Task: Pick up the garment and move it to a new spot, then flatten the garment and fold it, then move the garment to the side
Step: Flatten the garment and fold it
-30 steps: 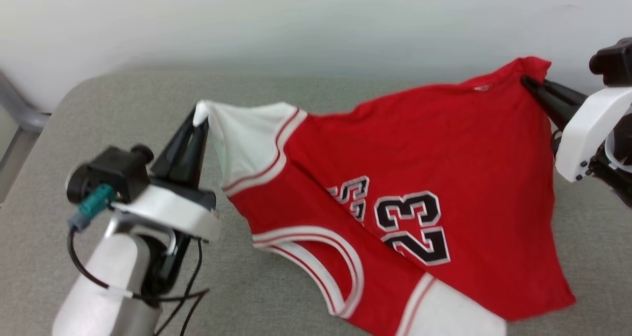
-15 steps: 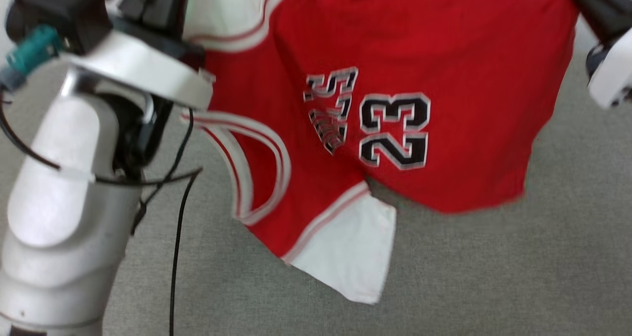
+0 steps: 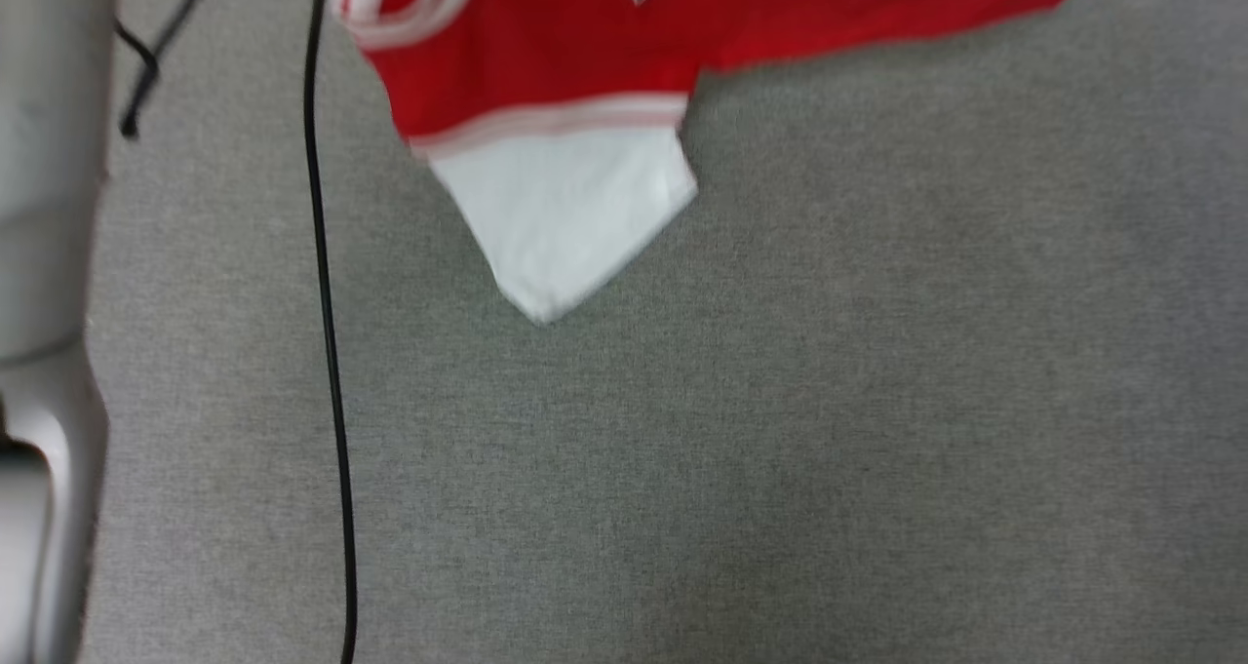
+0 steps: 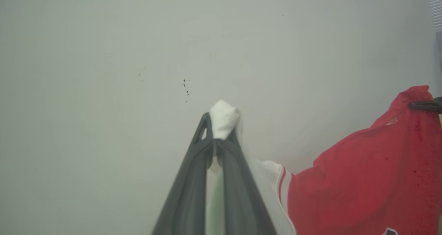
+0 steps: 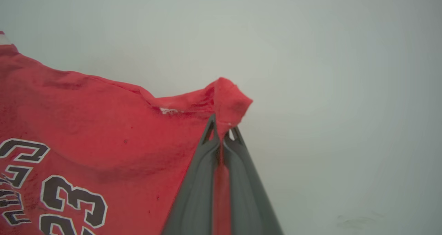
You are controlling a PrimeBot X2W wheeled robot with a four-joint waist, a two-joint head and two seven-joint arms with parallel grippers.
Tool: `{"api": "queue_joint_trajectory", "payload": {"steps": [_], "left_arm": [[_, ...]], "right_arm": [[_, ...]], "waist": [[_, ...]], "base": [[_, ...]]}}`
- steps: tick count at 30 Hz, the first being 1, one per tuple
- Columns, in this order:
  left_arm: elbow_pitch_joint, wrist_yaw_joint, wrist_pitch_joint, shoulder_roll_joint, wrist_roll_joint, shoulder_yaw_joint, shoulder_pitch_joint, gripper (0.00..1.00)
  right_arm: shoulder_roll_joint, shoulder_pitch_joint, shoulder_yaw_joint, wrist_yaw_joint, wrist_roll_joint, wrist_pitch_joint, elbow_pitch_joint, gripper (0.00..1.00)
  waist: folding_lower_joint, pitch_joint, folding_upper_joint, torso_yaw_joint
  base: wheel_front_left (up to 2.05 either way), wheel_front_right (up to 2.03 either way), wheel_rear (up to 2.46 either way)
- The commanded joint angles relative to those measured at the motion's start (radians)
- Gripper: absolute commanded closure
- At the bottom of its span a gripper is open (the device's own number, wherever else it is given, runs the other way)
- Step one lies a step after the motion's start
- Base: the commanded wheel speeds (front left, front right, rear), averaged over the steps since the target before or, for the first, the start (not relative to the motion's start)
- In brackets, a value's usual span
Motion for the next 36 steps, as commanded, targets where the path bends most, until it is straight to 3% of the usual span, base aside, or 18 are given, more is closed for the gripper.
{"api": "queue_joint_trajectory", "payload": {"steps": [1, 2, 5, 15, 27, 36], "left_arm": [[0.011, -0.004, -0.006, 0.005, 0.003, -0.003, -0.032, 1.0], [0.075, -0.007, -0.02, 0.005, 0.011, -0.018, -0.146, 1.0], [0.133, -0.012, -0.038, 0.014, 0.023, -0.045, -0.256, 1.0], [0.287, -0.014, -0.113, 0.051, -0.054, -0.153, -0.409, 1.0], [0.35, -0.014, -0.193, 0.089, -0.184, -0.236, -0.217, 1.0], [0.259, 0.001, -0.216, 0.135, -0.221, -0.251, 0.113, 1.0]], "right_arm": [[0.007, -0.034, 0.0, -0.001, -0.01, -0.007, 0.011, 1.0], [0.023, -0.135, 0.007, -0.001, -0.038, -0.019, 0.059, 1.0], [0.04, -0.235, 0.015, -0.001, -0.057, -0.036, 0.112, 1.0], [0.066, -0.403, 0.088, -0.001, -0.046, -0.113, 0.286, 1.0], [0.082, -0.22, 0.201, -0.001, 0.07, -0.222, 0.397, 1.0], [0.02, 0.038, 0.331, -0.001, 0.183, -0.287, 0.327, 1.0]], "waist": [[-0.0002, 0.043, 0.0, 0.005], [-0.0002, 0.072, 0.0, 0.01], [-0.0002, 0.095, 0.0, 0.009], [-0.0002, 0.18, 0.0, 0.012], [-0.0002, 0.207, 0.0, 0.013], [-0.0002, 0.127, 0.0, 0.021]], "base": [[0.0, 0.0, 0.0], [0.0, 0.0, 0.0], [0.0, 0.0, 0.0], [0.0, 0.0, 0.0], [0.0, 0.0, 0.0], [0.0, 0.0, 0.0]]}}
